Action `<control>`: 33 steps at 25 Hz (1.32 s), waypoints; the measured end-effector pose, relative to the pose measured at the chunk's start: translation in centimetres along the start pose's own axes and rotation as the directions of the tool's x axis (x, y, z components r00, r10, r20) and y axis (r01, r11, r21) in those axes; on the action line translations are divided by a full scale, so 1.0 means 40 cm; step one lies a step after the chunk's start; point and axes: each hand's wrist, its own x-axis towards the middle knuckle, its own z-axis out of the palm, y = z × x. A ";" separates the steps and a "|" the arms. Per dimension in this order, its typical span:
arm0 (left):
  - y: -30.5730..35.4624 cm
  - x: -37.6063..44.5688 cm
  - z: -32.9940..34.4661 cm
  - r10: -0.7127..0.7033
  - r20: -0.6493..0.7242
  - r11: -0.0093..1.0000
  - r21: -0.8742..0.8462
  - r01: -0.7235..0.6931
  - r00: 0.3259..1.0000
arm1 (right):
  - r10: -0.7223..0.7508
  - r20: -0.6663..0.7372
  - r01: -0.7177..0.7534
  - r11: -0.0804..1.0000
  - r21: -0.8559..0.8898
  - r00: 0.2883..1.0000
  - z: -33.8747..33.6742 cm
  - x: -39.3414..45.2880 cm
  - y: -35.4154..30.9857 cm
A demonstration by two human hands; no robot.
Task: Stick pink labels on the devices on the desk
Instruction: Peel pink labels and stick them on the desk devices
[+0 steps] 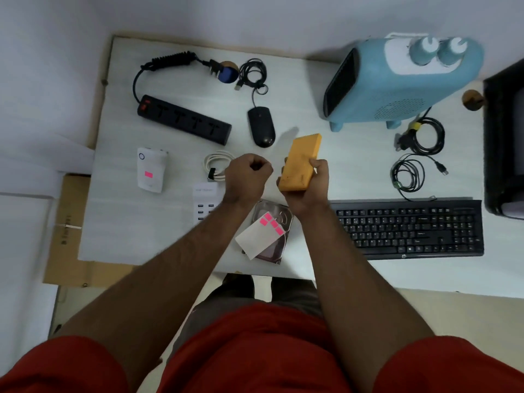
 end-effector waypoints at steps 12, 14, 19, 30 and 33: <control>0.120 -0.080 0.019 0.375 0.094 0.898 0.209 -0.386 0.922 | -0.045 0.219 0.048 0.999 -0.006 0.975 0.024 -0.064 -0.047; 0.122 -0.088 0.028 0.375 0.109 0.885 0.253 -0.391 0.920 | -0.046 0.233 0.056 0.998 -0.035 0.971 0.024 -0.070 -0.047; 0.119 -0.095 0.033 0.397 0.132 0.854 0.310 -0.419 0.908 | -0.036 0.201 0.052 0.996 -0.076 0.979 0.027 -0.076 -0.049; 0.092 -0.119 0.050 0.475 0.095 0.820 0.313 -0.479 0.875 | -0.048 0.242 0.038 0.998 0.044 0.969 0.031 -0.046 -0.046; 0.093 -0.123 0.052 0.464 0.082 0.818 0.343 -0.462 0.882 | -0.039 0.251 0.027 0.998 0.054 0.967 0.033 -0.048 -0.045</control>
